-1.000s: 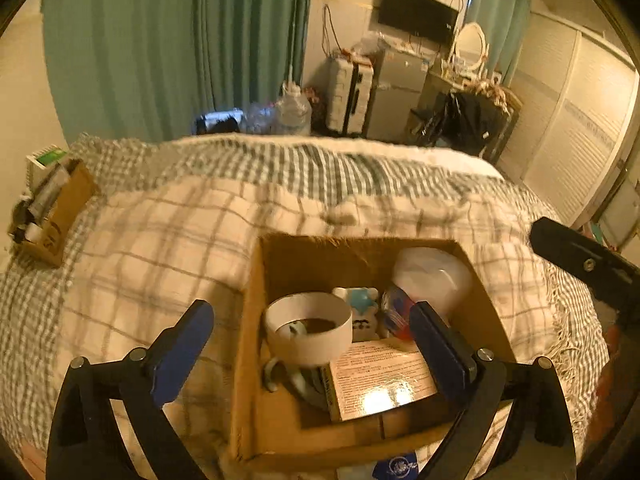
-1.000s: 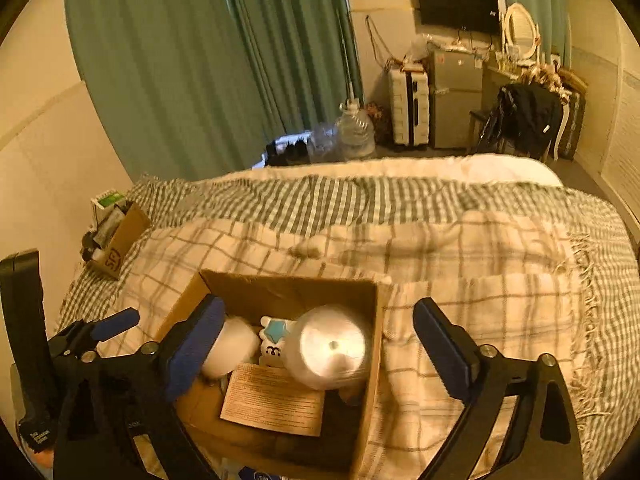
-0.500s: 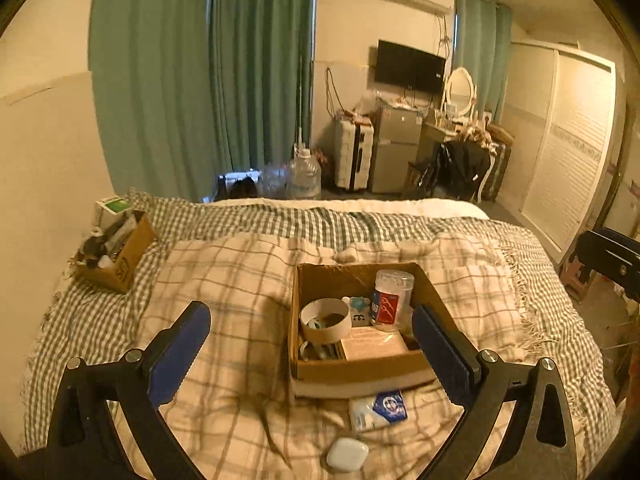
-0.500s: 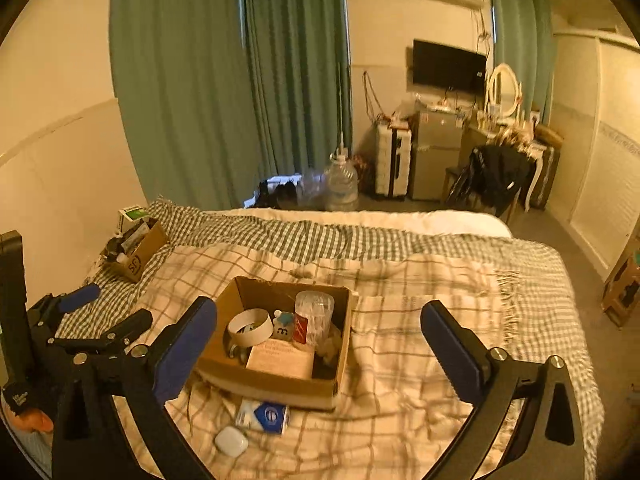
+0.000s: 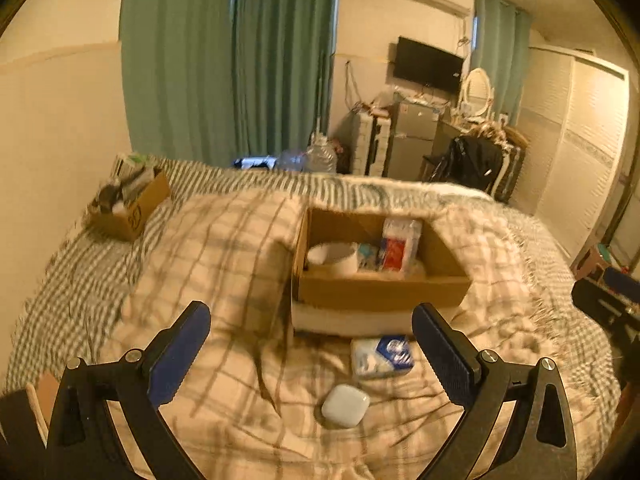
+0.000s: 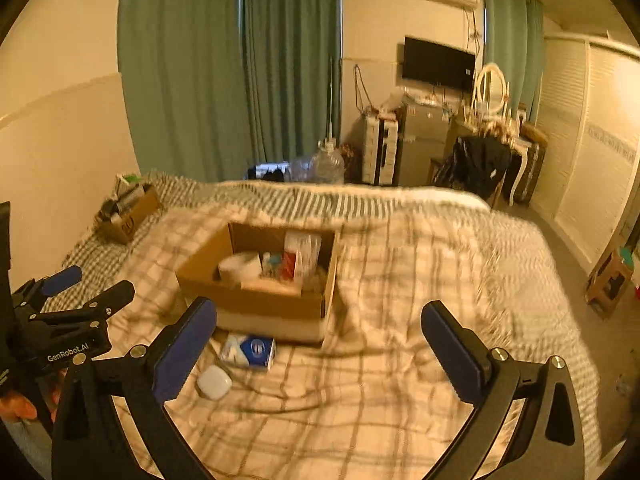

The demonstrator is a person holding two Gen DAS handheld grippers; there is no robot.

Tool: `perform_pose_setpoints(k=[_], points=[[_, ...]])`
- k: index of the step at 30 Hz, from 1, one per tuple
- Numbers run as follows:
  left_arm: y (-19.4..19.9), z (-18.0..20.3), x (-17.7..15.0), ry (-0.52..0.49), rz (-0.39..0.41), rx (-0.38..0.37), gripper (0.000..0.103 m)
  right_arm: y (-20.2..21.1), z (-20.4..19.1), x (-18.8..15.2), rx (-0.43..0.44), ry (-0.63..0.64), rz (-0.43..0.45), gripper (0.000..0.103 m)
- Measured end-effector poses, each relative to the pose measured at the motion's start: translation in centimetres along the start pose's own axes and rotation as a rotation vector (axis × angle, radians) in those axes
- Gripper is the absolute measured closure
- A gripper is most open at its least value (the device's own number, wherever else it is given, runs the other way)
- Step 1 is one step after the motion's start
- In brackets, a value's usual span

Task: Organize objects
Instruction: 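Grasp the white earbud case with the left gripper while the right grasps the blue tissue pack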

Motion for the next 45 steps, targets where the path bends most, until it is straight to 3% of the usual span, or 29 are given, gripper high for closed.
perform_pose_setpoints(k=[7,15,20,25,28,29,33,38,41,45], points=[[-5.6,-1.1,-6.1,-0.005,-0.086,0.066,0.0,-7.2,-0.4,-5.8,-0.035,0.026,-0.125,0.0],[-9.1,-0.2,-11.3,-0.043,-0.239,0.006,0.002,-10.4,0.8,-8.5,0.002,-0.066,-0.213,0.0],[-11.5,0.3,-13.8,-0.075,-0.362,0.005,0.023,-11.1,0.7,-9.3,0.001,-0.073,-0.25,0.0],[-12.4,1.8,-15.5,-0.118,-0.423,-0.044,0.026,-11.6,0.7,-9.7,-0.009,-0.076,-0.273,0.0],[-12.8,2.8,-16.5,-0.152,-0.468,-0.074,0.04,-11.7,0.5,-9.9,-0.017,-0.065,-0.285,0.0],[-12.8,2.8,-16.5,-0.151,-0.471,-0.084,0.049,-11.8,0.4,-10.0,-0.017,-0.063,-0.288,0.0],[-11.9,2.7,-16.1,-0.124,-0.455,-0.109,0.049,-11.5,0.5,-10.0,-0.025,-0.065,-0.291,0.0],[-9.1,1.1,-13.4,-0.041,-0.356,-0.11,0.049,-10.2,0.1,-8.3,-0.027,-0.043,-0.262,0.0],[-8.6,-0.8,-10.5,0.007,-0.312,-0.065,0.049,-9.8,-0.8,-6.4,0.004,-0.026,-0.244,0.0],[-7.9,-3.7,-7.7,-0.009,-0.233,0.034,0.049,-10.5,-3.1,-3.4,0.039,0.011,-0.24,0.0]])
Point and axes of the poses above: each gripper's, at about its wrist camera, not at the fingertips, and y roughly against the way its jaws point, z to its right, x to its top, the point moved 9 cm from there along -y, roughly the way its jaws point, and after that the axes turned 9 degrees about y, right-handed, at the moved point
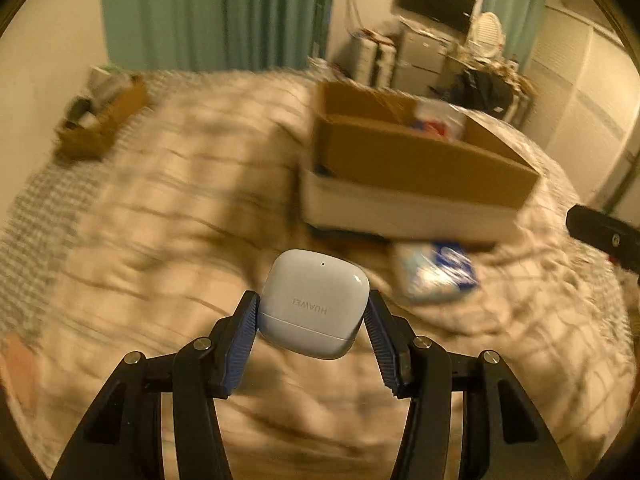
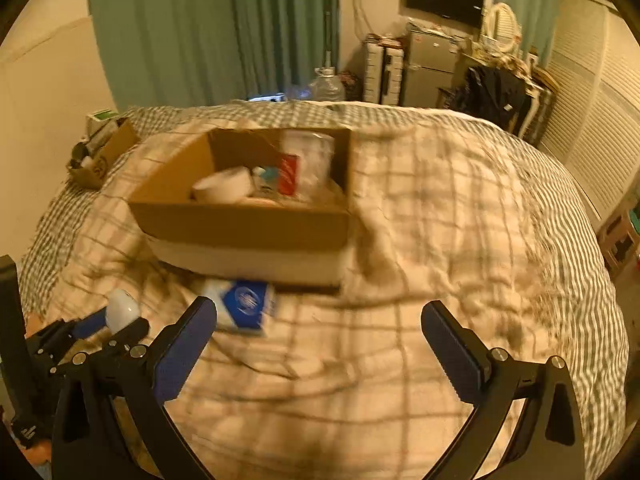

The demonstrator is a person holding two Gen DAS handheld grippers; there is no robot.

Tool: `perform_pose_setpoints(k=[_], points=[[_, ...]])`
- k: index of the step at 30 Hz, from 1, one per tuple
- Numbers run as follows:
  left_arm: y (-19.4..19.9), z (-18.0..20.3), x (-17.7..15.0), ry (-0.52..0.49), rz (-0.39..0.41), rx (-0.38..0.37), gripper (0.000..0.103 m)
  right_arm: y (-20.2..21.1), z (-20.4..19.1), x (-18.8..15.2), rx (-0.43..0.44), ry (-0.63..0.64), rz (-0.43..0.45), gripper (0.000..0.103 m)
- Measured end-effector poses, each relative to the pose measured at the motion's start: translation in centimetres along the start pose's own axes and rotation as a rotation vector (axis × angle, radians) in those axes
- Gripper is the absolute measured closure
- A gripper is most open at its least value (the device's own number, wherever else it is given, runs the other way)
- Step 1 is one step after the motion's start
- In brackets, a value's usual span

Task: Organize objects
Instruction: 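Grasp the white earbud case with the left gripper while the right grasps the blue tissue pack, then lower the earbud case and tissue pack into the cardboard box and release both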

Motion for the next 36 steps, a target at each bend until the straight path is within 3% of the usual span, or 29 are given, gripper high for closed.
perform_pose_setpoints(k=[4,11,16,17,19,22,36], points=[[0.1,-2.8,1.2,0.014,0.041,0.053,0.049,-3.6,-2.8,1.1,0.046,-0.019,-0.049,0.0],[-2.2,-4.1,-0.5,0.031,-0.007,0.055,0.049,-11.7,-7.0,-3.0,0.048,0.029,-0.186,0.001],[-2.6,-4.2,-0.8,0.041,-0.025,0.044,0.049,-12.5,-7.6,-2.9,0.074,0.024,-0.172,0.001],[-2.6,-4.2,-0.9,0.044,-0.028,0.045,0.049,-12.7,-7.6,-3.1,0.073,0.026,-0.178,0.002],[-2.5,-4.2,-1.0,0.047,-0.028,0.04,0.049,-13.1,-7.6,-3.4,0.076,0.03,-0.198,0.018],[-2.0,-4.1,-1.0,0.046,-0.018,0.038,0.049,-12.9,-7.7,-3.7,0.071,0.041,-0.2,0.028],[2.1,-3.1,-1.3,0.037,0.02,0.032,0.049,-4.1,-7.6,-2.2,0.123,0.038,-0.024,0.03]])
Point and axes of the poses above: each gripper's, at about its wrist camera, not at the fingertips, and y roughly against the way its jaws point, z to its right, x to its top, the point moved 9 cm from there along -y, roughly the way its jaws point, and after that the axes turned 9 degrees about y, right-handed, at the moved point
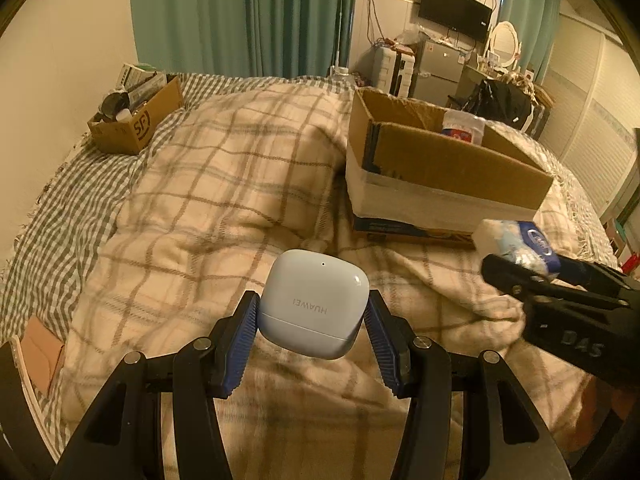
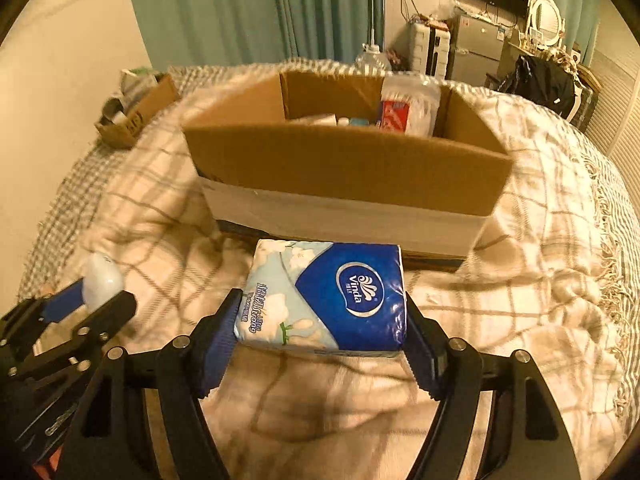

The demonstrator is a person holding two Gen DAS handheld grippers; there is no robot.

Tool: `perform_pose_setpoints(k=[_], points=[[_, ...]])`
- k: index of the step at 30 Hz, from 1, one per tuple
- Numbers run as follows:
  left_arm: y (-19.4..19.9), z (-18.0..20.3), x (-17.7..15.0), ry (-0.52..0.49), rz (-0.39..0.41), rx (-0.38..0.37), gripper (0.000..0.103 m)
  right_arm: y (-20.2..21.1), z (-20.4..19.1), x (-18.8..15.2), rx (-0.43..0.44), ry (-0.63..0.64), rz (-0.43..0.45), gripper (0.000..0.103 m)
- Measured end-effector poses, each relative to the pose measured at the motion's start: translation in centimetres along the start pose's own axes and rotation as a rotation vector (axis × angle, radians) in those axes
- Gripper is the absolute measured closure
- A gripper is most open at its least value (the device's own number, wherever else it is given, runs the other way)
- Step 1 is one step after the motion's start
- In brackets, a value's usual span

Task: Organize objects
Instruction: 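Lower the earbud case and tissue pack into the cardboard box and release both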

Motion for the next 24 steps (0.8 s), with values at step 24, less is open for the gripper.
perform_pose_setpoints(k=[24], points=[[2.4,10.7,15.0,-0.087,0.134,-0.158,0.049,10.0,8.7,12.8,0.017,-0.044,0.251,0.03]])
Point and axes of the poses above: each gripper's, at about its wrist camera, not at the fingertips, and y roughly against the way its jaws point, z to its right, x to its top, the point moved 9 cm from there along -y, roughly the way its jaws point, and after that the axes turned 9 degrees about y, right-handed, at the moved point
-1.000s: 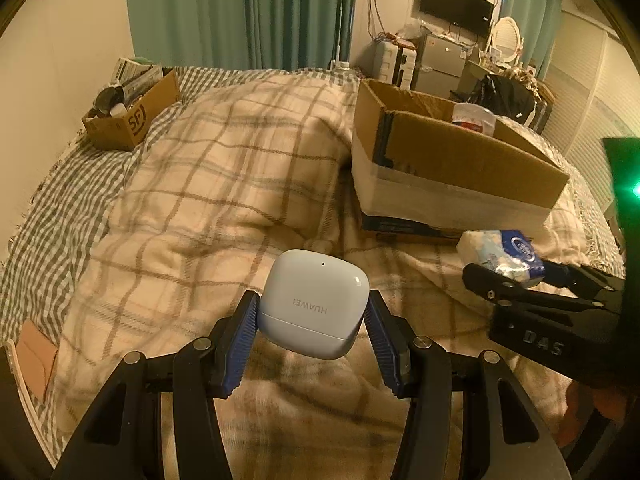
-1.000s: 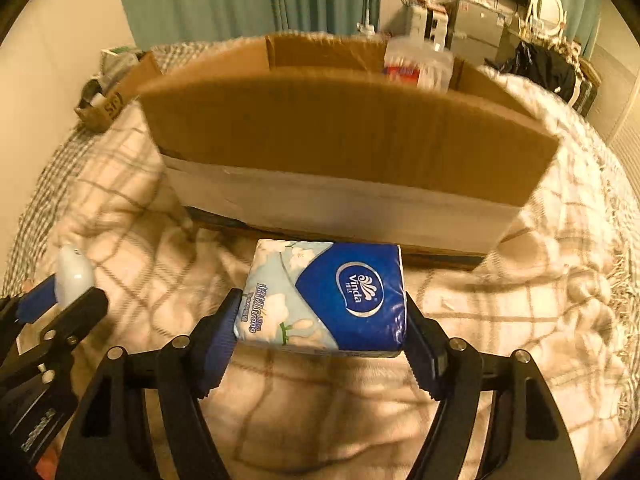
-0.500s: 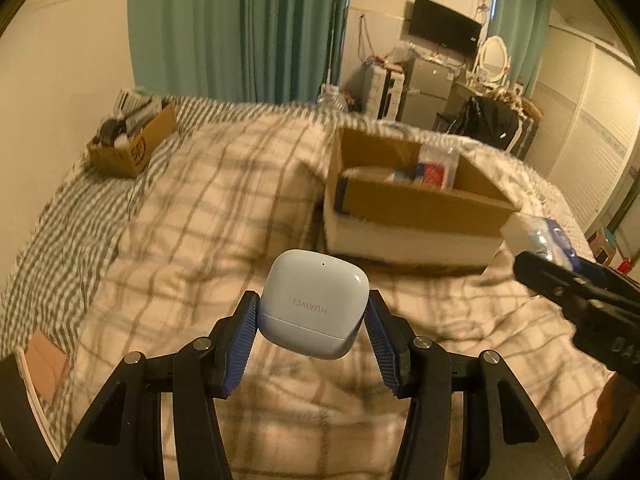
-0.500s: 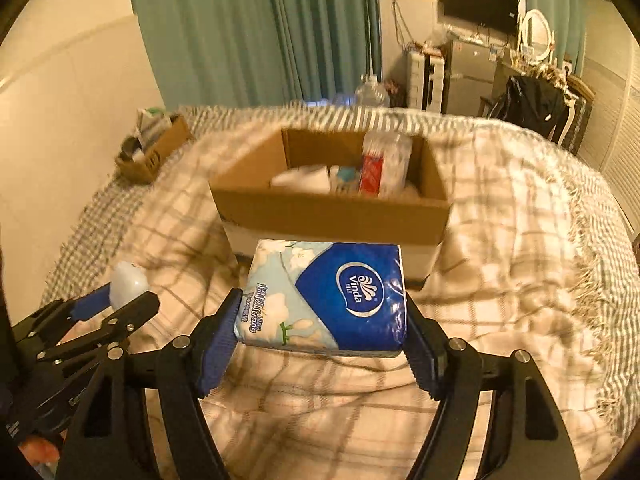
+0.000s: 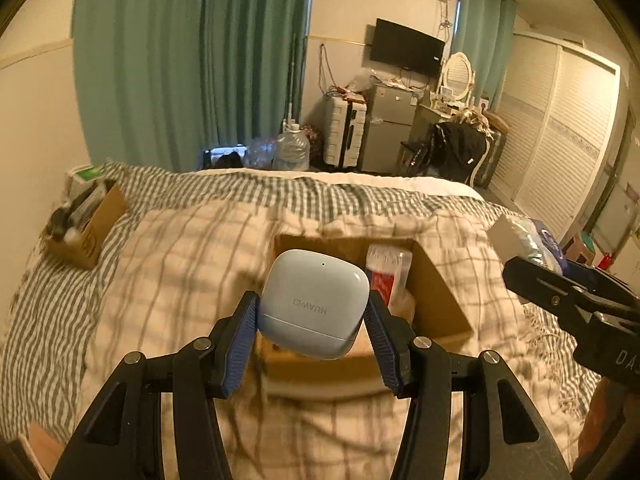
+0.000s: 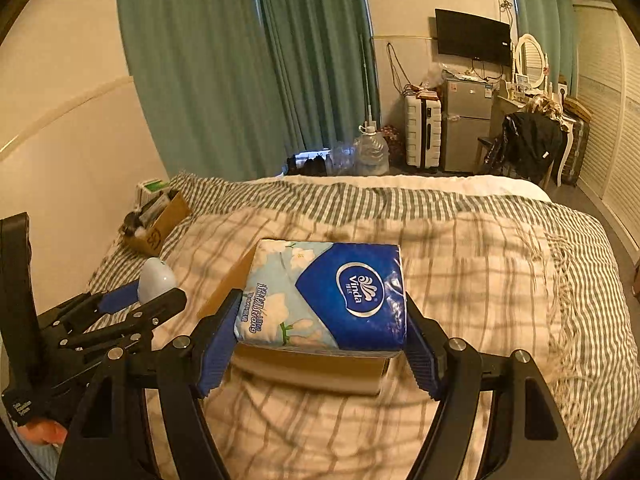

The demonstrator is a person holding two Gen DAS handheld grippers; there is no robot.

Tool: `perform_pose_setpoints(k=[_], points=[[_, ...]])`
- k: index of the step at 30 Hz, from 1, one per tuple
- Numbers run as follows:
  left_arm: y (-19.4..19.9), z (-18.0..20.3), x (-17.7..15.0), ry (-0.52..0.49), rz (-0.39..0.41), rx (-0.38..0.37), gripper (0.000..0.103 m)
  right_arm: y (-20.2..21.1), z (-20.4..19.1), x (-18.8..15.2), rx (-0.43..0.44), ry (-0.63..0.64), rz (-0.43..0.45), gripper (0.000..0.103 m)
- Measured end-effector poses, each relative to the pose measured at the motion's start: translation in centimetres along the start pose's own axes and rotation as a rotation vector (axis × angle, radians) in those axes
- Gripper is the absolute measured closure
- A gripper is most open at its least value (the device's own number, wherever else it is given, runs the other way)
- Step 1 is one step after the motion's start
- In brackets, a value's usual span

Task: Organize objects
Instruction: 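Lower the earbud case and tissue pack into the cardboard box and release both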

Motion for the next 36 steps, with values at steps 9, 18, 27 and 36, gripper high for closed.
perform_pose_setpoints(k=[9,18,27,36], points=[[-8.1,1.0,-0.5,-0.05,-0.102,0.026,0.049,-8.1,1.9,-0.8,0.018,-0.017,-0.102,0.031],[-12.6,1.3,-3.1,-0.073,-0.191,0.007,0.047,-11.7,3.6,-3.7,0.056,-0.064,-0.136,0.028],[-9.3,1.8,-0.6,-0.097,-0.086,0.024,0.003,-8.5,5.2,-1.3,0.015,-0.097,-0.046,0.005],[-0.2,1.7,4.1,-0.054,0.052,0.023,0.0,1.4,4.9,2.8,-0.09,-0.046,0.081,0.0]])
Point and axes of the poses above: each gripper's, at about its wrist camera, not at the fingertips, and y roughly against the way its jaws point, z to its right, x to its top, the point moved 9 cm from there along -y, roughly the way its jaws point, and after that the axes turned 9 degrees about y, right-handed, at the moved point
